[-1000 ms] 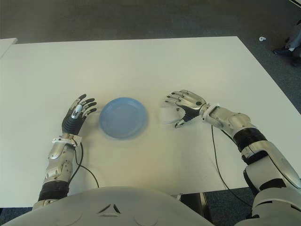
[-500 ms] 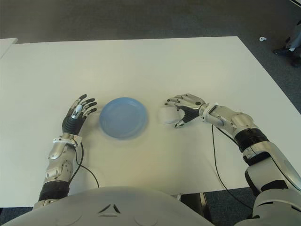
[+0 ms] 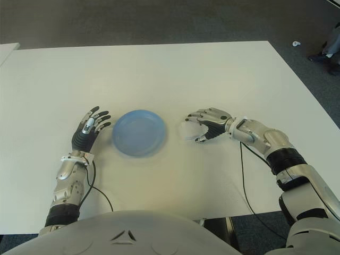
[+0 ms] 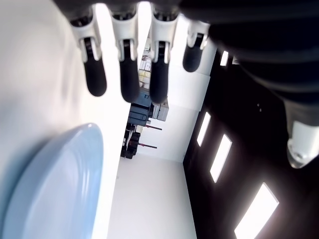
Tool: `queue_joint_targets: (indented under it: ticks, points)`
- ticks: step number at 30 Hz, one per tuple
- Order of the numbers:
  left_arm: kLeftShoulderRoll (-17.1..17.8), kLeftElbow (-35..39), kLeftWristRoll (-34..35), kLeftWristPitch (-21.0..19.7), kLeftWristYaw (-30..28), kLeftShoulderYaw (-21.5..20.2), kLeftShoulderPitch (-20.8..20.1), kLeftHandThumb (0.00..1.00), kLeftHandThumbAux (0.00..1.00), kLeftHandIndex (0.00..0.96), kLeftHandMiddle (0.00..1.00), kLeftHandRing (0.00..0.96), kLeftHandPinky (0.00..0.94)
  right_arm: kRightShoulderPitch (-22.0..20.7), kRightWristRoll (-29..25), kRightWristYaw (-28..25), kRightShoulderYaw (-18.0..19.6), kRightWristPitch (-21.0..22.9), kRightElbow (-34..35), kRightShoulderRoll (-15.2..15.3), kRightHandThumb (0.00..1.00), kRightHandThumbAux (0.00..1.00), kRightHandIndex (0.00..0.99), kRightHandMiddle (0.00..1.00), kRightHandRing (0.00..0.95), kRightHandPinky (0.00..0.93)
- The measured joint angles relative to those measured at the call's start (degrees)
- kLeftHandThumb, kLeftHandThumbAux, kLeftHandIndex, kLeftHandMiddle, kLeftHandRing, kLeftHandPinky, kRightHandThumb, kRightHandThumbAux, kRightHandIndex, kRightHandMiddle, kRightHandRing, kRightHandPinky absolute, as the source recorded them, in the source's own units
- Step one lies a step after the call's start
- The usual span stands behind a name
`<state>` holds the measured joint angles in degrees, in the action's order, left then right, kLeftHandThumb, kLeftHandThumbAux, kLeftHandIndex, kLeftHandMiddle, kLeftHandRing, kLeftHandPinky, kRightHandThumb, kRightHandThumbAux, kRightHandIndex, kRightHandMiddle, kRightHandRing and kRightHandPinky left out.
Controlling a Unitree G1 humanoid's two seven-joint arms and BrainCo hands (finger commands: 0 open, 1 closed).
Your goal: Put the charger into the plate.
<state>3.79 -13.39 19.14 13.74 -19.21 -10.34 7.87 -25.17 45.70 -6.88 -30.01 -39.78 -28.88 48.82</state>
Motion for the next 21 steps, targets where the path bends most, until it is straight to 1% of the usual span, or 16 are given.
queue_joint_targets:
  ticks: [11,21]
  points:
    - [-0.1,0.1,0.0,0.0,0.0,0.0,0.0,0.0,0.473,0.147,0.272,0.28,0.285,0.3,-0.1,-1.6,0.9,-0.4,0.7,0.0,0.451,0.441,0.029,0.116,0.167,0.241]
    - [-0.1,0.1,0.0,0.0,0.0,0.0,0.0,0.0,0.474,0.149,0.273,0.28,0.286,0.4,0.2,-1.8,1.2,-1.1,0.7,0.0,0.457,0.438,0.037,0.113,0.156,0.224]
